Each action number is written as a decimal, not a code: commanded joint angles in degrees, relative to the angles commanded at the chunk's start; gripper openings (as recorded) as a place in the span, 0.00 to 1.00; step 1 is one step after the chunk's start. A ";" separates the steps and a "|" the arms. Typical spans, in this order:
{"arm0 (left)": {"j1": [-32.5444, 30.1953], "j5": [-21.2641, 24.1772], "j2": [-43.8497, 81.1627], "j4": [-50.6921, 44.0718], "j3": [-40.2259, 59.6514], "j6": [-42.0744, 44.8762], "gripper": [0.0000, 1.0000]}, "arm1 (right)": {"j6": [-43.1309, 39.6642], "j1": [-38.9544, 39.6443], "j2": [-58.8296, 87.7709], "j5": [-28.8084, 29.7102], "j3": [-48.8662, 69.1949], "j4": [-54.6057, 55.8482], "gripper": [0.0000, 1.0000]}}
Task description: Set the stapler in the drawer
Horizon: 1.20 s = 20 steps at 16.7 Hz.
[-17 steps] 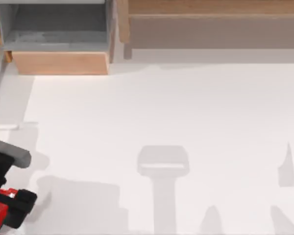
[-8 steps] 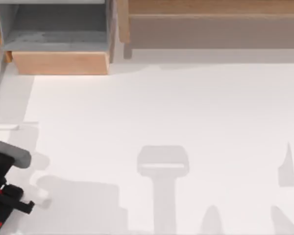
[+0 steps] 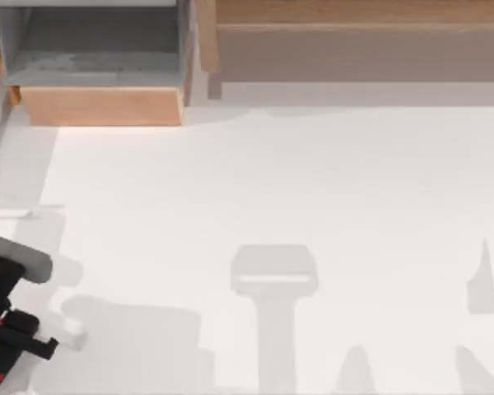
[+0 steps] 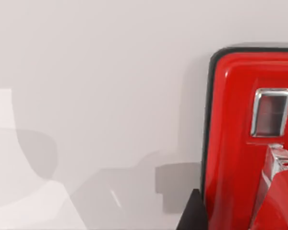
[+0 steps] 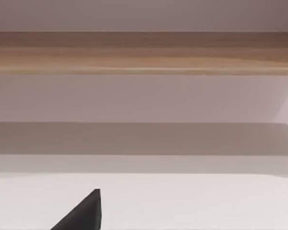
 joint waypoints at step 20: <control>4.50 3.34 -2.45 -8.73 16.47 1.37 0.00 | 0.00 0.00 0.00 0.00 0.00 0.00 1.00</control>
